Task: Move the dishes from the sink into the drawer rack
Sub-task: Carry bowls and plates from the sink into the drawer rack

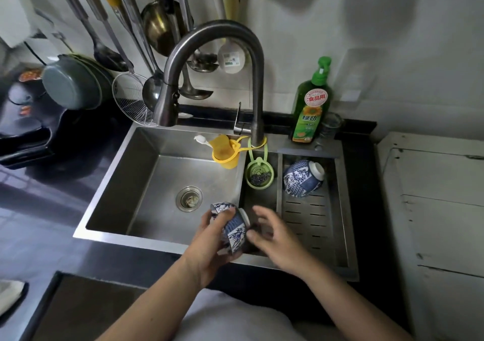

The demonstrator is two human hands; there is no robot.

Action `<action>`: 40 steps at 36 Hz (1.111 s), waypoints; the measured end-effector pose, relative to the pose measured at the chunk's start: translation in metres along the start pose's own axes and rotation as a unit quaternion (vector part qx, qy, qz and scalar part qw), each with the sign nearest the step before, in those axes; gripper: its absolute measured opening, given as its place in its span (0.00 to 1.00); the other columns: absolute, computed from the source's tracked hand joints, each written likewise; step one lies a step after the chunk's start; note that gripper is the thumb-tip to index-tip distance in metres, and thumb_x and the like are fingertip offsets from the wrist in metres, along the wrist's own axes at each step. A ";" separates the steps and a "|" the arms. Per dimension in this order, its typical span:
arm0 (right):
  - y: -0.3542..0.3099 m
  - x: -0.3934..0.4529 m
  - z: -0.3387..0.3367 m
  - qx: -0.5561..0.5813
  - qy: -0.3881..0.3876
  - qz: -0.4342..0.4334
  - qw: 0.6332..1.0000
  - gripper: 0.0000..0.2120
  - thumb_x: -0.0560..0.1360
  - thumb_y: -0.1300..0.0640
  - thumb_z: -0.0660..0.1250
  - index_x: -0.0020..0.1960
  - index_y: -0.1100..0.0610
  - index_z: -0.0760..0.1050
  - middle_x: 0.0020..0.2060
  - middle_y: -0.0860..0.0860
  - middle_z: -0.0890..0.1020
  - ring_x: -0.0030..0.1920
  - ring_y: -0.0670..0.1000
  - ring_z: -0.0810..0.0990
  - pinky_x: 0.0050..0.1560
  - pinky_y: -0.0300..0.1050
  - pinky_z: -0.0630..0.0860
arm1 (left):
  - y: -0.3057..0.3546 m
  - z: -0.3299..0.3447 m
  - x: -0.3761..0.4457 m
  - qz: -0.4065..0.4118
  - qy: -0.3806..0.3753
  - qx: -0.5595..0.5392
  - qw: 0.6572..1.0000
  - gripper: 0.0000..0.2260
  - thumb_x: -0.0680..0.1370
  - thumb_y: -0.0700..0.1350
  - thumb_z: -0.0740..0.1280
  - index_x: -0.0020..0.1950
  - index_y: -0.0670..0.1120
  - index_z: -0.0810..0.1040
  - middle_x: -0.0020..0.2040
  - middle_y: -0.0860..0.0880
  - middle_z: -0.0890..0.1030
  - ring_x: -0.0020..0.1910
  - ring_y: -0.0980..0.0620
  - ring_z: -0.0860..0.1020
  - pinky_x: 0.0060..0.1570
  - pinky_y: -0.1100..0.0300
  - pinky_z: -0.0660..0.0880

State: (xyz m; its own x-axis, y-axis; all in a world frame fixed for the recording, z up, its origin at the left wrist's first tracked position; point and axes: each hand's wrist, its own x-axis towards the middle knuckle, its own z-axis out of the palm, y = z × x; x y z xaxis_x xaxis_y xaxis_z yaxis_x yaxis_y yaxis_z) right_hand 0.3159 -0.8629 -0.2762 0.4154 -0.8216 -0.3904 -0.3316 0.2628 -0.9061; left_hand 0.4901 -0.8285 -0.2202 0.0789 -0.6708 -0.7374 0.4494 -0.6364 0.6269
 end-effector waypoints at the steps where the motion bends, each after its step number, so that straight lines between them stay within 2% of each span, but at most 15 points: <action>1: 0.003 0.009 -0.011 -0.011 0.025 0.026 0.999 0.25 0.80 0.49 0.70 0.74 0.43 0.66 0.71 0.45 0.71 0.70 0.45 0.72 0.66 0.45 0.72 | -0.001 -0.003 0.001 0.005 0.016 0.004 1.000 0.19 0.77 0.53 0.72 0.67 0.54 0.75 0.57 0.41 0.84 0.54 0.40 0.83 0.51 0.46 0.81; 4: 0.010 0.039 -0.054 -0.041 0.163 0.104 0.980 0.23 0.81 0.54 0.69 0.73 0.55 0.69 0.65 0.52 0.74 0.60 0.50 0.76 0.55 0.45 0.70 | 0.000 -0.010 0.000 0.007 0.038 -0.006 0.999 0.18 0.77 0.53 0.73 0.66 0.57 0.75 0.59 0.41 0.83 0.55 0.39 0.82 0.46 0.48 0.82; 6: 0.016 0.060 -0.081 -0.104 0.255 0.103 0.956 0.13 0.81 0.58 0.68 0.63 0.62 0.76 0.55 0.57 0.80 0.53 0.56 0.79 0.48 0.45 0.70 | 0.001 -0.016 0.000 0.009 0.050 -0.024 0.998 0.17 0.77 0.53 0.72 0.64 0.54 0.76 0.55 0.42 0.84 0.50 0.40 0.83 0.43 0.50 0.80; 8: 0.023 0.079 -0.103 -0.164 0.320 0.100 0.928 0.06 0.80 0.58 0.66 0.52 0.62 0.78 0.46 0.58 0.82 0.46 0.59 0.81 0.40 0.46 0.69 | 0.001 -0.022 0.000 0.014 0.061 -0.035 0.997 0.17 0.77 0.53 0.73 0.64 0.52 0.76 0.51 0.42 0.84 0.47 0.40 0.82 0.46 0.47 0.79; 10: 0.032 0.099 -0.121 -0.202 0.352 0.103 0.908 0.10 0.77 0.54 0.68 0.51 0.61 0.79 0.45 0.60 0.83 0.46 0.62 0.83 0.38 0.43 0.69 | 0.001 -0.028 0.001 0.016 0.070 -0.041 0.997 0.18 0.76 0.53 0.73 0.64 0.52 0.76 0.50 0.42 0.84 0.47 0.39 0.82 0.47 0.46 0.79; 13: 0.037 0.125 -0.137 -0.228 0.334 0.114 0.908 0.25 0.72 0.47 0.75 0.62 0.61 0.76 0.58 0.64 0.80 0.60 0.64 0.80 0.52 0.50 0.76 | 0.002 -0.033 0.001 0.021 0.077 -0.053 0.995 0.19 0.76 0.53 0.74 0.65 0.52 0.77 0.48 0.43 0.85 0.47 0.39 0.83 0.47 0.46 0.78; 15: 0.032 0.132 -0.138 -0.202 0.304 0.145 0.920 0.38 0.72 0.45 0.76 0.75 0.60 0.67 0.70 0.64 0.72 0.70 0.64 0.72 0.67 0.55 0.72 | 0.004 -0.035 0.001 0.025 0.083 -0.060 0.994 0.18 0.76 0.52 0.73 0.65 0.51 0.77 0.47 0.43 0.85 0.46 0.40 0.82 0.46 0.47 0.78; 17: 0.031 0.137 -0.136 -0.170 0.287 0.174 0.927 0.44 0.72 0.45 0.77 0.80 0.57 0.60 0.75 0.63 0.66 0.73 0.64 0.69 0.70 0.54 0.69 | 0.005 -0.036 0.000 0.025 0.085 -0.064 0.994 0.19 0.76 0.52 0.73 0.65 0.51 0.76 0.47 0.43 0.84 0.46 0.40 0.82 0.44 0.48 0.78; 20: 0.033 0.144 -0.132 -0.161 0.277 0.181 0.930 0.47 0.71 0.47 0.79 0.81 0.55 0.57 0.75 0.63 0.64 0.73 0.64 0.69 0.70 0.54 0.69 | 0.007 -0.037 -0.001 0.020 0.089 -0.063 0.994 0.19 0.77 0.53 0.73 0.66 0.52 0.75 0.49 0.43 0.83 0.46 0.40 0.82 0.43 0.49 0.80; 25: 0.031 0.149 -0.129 -0.161 0.285 0.174 0.929 0.44 0.70 0.50 0.80 0.78 0.57 0.61 0.72 0.64 0.67 0.70 0.65 0.71 0.68 0.54 0.70 | 0.011 -0.039 0.002 0.020 0.096 -0.055 0.994 0.19 0.76 0.54 0.73 0.65 0.52 0.76 0.48 0.42 0.84 0.46 0.40 0.82 0.46 0.46 0.79; 32: 0.027 0.136 -0.127 -0.146 0.343 0.110 0.921 0.39 0.70 0.52 0.81 0.75 0.58 0.68 0.72 0.60 0.71 0.69 0.62 0.74 0.67 0.51 0.71 | 0.017 -0.035 0.006 0.029 0.076 -0.037 0.996 0.18 0.77 0.54 0.73 0.65 0.54 0.76 0.51 0.43 0.85 0.49 0.40 0.82 0.48 0.46 0.80; 35: 0.021 0.118 -0.125 -0.136 0.370 0.081 0.916 0.37 0.69 0.50 0.81 0.73 0.57 0.70 0.68 0.57 0.74 0.67 0.59 0.76 0.66 0.50 0.73 | 0.017 -0.034 0.007 0.028 0.071 -0.030 0.997 0.18 0.76 0.54 0.73 0.64 0.54 0.77 0.50 0.44 0.85 0.49 0.40 0.83 0.53 0.42 0.81; 37: 0.014 0.095 -0.121 -0.114 0.397 0.059 0.909 0.35 0.69 0.46 0.79 0.70 0.56 0.72 0.64 0.55 0.77 0.61 0.56 0.79 0.59 0.45 0.78 | 0.017 -0.035 0.006 0.024 0.065 -0.025 0.997 0.18 0.76 0.54 0.73 0.65 0.53 0.76 0.53 0.42 0.84 0.51 0.39 0.83 0.56 0.40 0.80; 38: 0.010 0.082 -0.117 -0.081 0.408 0.049 0.908 0.33 0.70 0.47 0.79 0.69 0.57 0.71 0.62 0.53 0.77 0.58 0.53 0.79 0.52 0.38 0.78 | 0.017 -0.035 0.005 0.023 0.065 -0.023 0.997 0.19 0.76 0.54 0.73 0.65 0.53 0.76 0.54 0.41 0.84 0.52 0.38 0.83 0.55 0.39 0.80; 40: 0.002 0.052 -0.104 0.002 0.422 0.030 0.906 0.29 0.75 0.50 0.76 0.70 0.60 0.68 0.58 0.51 0.76 0.53 0.50 0.78 0.39 0.26 0.72 | 0.020 -0.036 0.005 0.021 0.066 -0.022 0.997 0.19 0.77 0.54 0.73 0.66 0.52 0.76 0.54 0.41 0.83 0.52 0.38 0.83 0.52 0.41 0.81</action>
State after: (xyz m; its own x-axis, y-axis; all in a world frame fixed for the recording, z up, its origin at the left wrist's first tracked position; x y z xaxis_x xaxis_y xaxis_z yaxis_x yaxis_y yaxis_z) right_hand 0.2486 -0.9581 -0.2809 -0.3997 -0.8996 -0.1760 -0.3276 0.3195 -0.8892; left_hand 0.5312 -0.8313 -0.2202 0.2130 -0.6392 -0.7389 0.4814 -0.5895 0.6487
